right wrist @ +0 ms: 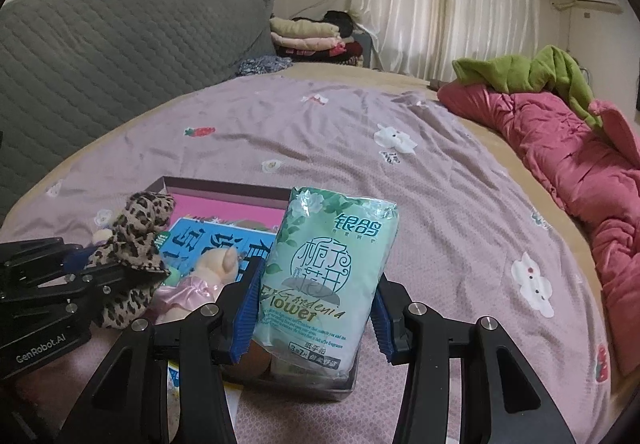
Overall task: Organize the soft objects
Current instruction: 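Carry the leopard scrunchie and the tissue pack over the tray box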
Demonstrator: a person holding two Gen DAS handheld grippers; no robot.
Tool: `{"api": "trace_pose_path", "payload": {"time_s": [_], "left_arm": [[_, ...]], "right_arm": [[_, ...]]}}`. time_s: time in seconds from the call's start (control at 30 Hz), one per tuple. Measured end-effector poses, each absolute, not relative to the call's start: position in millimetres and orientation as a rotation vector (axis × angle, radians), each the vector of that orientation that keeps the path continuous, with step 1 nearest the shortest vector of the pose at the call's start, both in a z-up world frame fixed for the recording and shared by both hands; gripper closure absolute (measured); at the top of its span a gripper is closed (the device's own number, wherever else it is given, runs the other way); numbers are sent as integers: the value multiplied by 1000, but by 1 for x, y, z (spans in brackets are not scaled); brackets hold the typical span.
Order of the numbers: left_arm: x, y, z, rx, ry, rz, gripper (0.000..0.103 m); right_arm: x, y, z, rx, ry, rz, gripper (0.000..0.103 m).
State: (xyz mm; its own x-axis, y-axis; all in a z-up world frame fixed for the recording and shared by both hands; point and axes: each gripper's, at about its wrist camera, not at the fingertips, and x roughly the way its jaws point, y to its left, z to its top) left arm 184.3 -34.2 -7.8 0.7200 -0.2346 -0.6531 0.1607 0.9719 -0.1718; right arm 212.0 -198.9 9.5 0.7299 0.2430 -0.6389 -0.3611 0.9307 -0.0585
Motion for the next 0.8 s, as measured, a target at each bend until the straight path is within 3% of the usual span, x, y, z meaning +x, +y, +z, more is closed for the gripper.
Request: {"api": "trace_pose_path", "payload": {"time_s": [0.37, 0.8], "left_arm": [[196, -28, -25, -158, 813, -220, 79], [197, -30, -24, -148, 821, -194, 69]], "right_arm": [[221, -188, 1, -244, 709, 361, 53], [231, -188, -20, -282, 802, 332, 53]]}}
